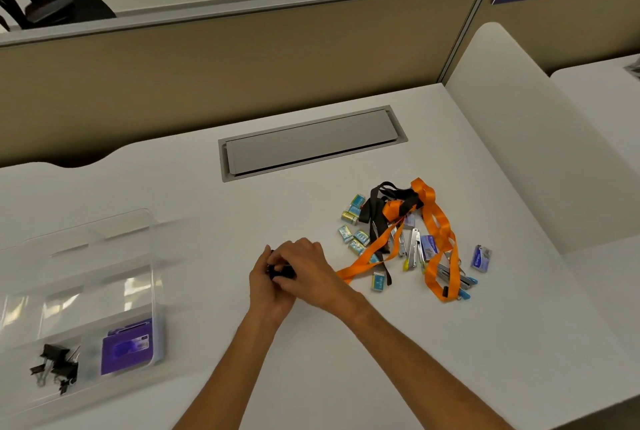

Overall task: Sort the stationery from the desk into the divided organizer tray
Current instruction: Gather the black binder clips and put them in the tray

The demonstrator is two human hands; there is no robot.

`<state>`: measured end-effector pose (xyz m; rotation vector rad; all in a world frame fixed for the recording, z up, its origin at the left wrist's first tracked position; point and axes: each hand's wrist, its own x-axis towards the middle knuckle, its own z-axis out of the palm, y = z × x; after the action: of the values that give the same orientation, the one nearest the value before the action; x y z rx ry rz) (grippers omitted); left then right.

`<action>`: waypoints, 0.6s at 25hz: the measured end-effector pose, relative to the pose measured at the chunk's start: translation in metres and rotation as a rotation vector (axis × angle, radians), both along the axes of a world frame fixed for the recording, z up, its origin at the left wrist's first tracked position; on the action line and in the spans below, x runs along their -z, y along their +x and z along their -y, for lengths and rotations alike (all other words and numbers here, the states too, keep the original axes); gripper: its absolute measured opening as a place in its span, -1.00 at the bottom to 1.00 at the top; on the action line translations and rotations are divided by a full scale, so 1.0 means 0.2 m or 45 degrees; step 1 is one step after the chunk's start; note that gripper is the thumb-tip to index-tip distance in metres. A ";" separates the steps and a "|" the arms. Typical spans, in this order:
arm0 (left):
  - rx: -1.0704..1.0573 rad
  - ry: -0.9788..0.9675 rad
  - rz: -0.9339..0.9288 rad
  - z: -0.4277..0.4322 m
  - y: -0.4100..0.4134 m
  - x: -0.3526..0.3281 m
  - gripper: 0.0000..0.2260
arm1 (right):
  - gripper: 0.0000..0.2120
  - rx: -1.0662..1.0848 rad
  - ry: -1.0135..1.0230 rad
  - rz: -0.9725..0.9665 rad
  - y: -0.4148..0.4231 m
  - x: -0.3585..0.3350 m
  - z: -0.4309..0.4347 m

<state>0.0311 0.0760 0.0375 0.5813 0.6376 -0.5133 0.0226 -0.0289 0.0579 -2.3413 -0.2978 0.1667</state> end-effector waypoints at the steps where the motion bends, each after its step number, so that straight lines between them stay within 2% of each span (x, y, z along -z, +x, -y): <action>1: -0.018 -0.021 -0.006 0.00 -0.01 -0.01 -0.69 | -0.76 0.043 0.064 0.020 -0.01 0.00 -0.01; 4: -0.116 -0.097 0.017 -0.02 -0.02 -0.02 -0.68 | -0.71 0.474 0.524 0.034 -0.07 -0.02 -0.03; 7: -0.216 -0.193 0.033 -0.05 -0.03 -0.06 -0.65 | -0.72 0.883 1.287 -0.332 -0.12 -0.06 -0.12; 10: -0.295 -0.239 0.076 -0.11 -0.06 -0.10 -0.57 | -0.59 1.048 1.875 -0.603 -0.13 -0.07 -0.26; 12: -0.335 -0.212 0.129 -0.18 -0.09 -0.13 -0.49 | -0.51 1.081 1.993 -0.699 -0.15 -0.11 -0.35; 15: -0.397 -0.151 0.203 -0.35 -0.13 -0.19 -0.35 | -0.45 1.016 2.017 -0.781 -0.17 -0.16 -0.49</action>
<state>0.0055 0.1464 0.0752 0.3966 0.5298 -0.2081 -0.0122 0.0700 0.0904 -0.6346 0.6217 0.1469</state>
